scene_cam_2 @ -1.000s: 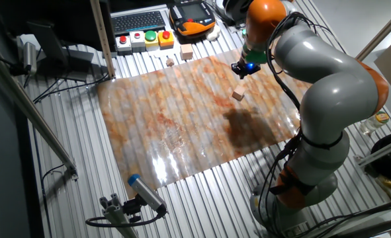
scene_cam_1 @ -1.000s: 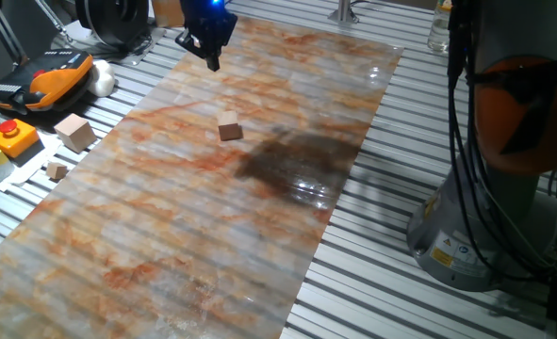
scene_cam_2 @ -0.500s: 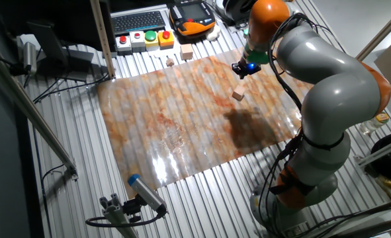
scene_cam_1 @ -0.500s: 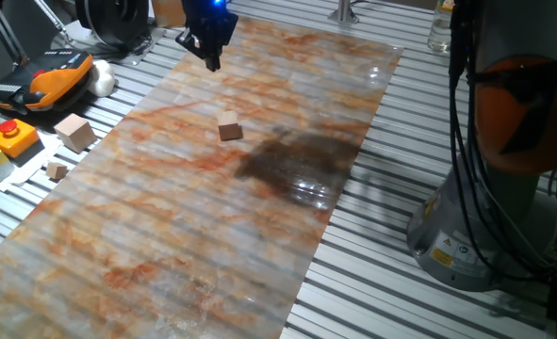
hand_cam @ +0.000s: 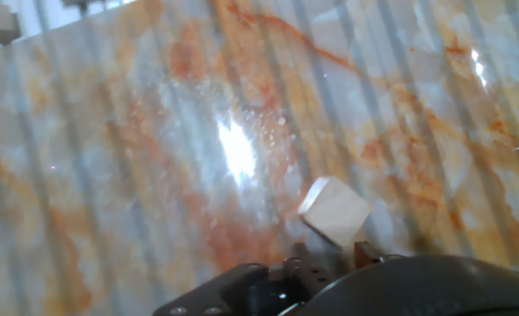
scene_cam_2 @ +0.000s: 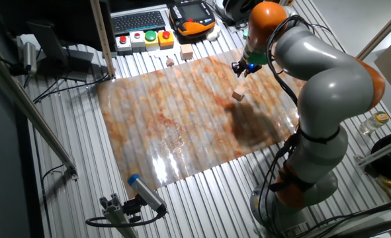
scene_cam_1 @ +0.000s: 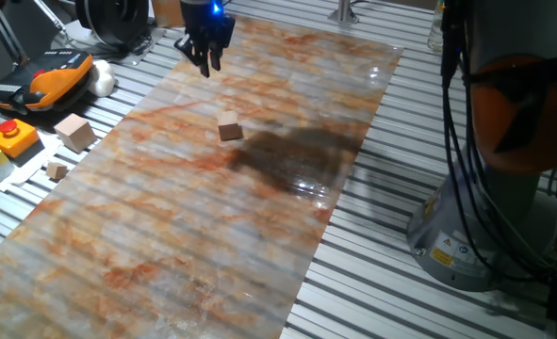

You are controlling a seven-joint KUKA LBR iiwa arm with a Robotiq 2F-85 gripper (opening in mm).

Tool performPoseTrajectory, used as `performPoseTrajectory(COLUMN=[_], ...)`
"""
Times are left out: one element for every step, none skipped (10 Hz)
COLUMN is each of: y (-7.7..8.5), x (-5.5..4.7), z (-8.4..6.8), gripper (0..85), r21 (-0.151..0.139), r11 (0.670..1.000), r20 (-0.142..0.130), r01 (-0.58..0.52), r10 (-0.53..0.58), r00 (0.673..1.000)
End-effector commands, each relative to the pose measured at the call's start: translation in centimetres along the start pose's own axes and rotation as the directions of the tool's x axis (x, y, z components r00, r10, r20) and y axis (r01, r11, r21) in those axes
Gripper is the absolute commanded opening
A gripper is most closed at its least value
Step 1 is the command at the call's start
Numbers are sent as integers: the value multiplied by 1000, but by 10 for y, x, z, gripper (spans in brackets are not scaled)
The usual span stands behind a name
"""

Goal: Hold a small block with the gripper and sweep it from left to right on the table

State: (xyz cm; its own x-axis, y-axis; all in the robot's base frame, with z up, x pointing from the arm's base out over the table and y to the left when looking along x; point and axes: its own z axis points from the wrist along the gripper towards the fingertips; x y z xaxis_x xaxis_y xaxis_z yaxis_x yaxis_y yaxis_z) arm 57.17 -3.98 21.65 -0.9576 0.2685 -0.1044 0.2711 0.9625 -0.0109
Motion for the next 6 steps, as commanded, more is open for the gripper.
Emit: performPoseTrajectory(y=[-5, -10, -12, -14, -16, -16], x=[-5, -8, -10, -12, -13, -15], z=[12, 20, 27, 32, 39, 48], gripper=[510, 510, 510, 510, 510, 510], r21=[10, 5, -3, -5, -5, -18], r11=[1000, 1000, 1000, 1000, 1000, 999], r20=[10, 12, 10, 5, -2, 0], r01=[17, 20, 21, 24, 28, 30], r10=[-18, -21, -21, -24, -28, -30], r00=[1000, 1000, 1000, 1000, 1000, 1000])
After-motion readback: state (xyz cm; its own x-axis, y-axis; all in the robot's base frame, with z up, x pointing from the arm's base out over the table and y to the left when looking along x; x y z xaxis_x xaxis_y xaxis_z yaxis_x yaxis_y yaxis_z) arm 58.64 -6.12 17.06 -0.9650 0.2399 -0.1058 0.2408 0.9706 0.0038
